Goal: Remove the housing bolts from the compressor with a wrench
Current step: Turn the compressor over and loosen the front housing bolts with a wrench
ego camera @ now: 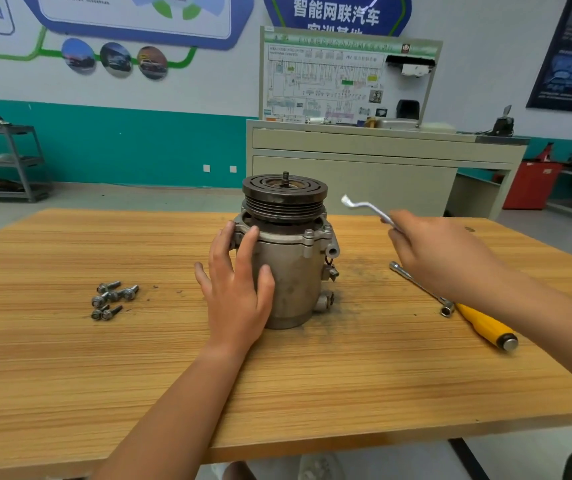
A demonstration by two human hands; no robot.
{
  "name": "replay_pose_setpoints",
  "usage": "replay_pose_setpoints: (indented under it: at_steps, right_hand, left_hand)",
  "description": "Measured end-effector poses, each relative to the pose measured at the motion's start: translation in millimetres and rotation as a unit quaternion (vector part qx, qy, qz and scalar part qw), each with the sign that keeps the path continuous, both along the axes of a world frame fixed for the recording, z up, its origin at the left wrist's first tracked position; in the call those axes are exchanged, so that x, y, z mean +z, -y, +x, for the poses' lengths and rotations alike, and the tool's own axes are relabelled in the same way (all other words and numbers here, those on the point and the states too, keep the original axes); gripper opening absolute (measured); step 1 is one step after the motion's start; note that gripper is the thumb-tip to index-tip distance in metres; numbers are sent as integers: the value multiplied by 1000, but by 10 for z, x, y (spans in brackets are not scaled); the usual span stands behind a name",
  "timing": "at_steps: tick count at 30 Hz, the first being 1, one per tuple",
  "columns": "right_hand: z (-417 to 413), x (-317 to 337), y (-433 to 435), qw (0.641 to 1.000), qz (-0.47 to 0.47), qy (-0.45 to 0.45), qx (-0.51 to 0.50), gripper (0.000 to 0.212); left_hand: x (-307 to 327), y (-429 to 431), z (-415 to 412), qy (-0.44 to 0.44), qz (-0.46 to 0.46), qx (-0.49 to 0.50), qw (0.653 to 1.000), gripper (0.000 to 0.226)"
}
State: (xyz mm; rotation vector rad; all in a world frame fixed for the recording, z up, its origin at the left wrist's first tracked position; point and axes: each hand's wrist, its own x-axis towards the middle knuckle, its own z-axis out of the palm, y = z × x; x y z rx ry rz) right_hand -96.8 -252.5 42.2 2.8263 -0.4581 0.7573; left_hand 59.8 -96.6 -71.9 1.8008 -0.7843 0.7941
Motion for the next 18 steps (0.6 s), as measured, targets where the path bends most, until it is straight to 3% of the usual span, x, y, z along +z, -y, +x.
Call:
replay_pose_setpoints:
  at_steps: [9,14,18]
  right_hand:
    - [56,105,-259,989,-62,-117,-71,23]
    - [100,200,-520,963,-165,-194,-88,33]
    - [166,240,-621,951,-180,-234,-91,29]
  left_hand:
    - [2,-17,-13,5,2,3,1000,46]
    - [4,-17,-16,-1,1,-3,1000,46]
    - [7,-18,-17,-1,0,-2,1000,47]
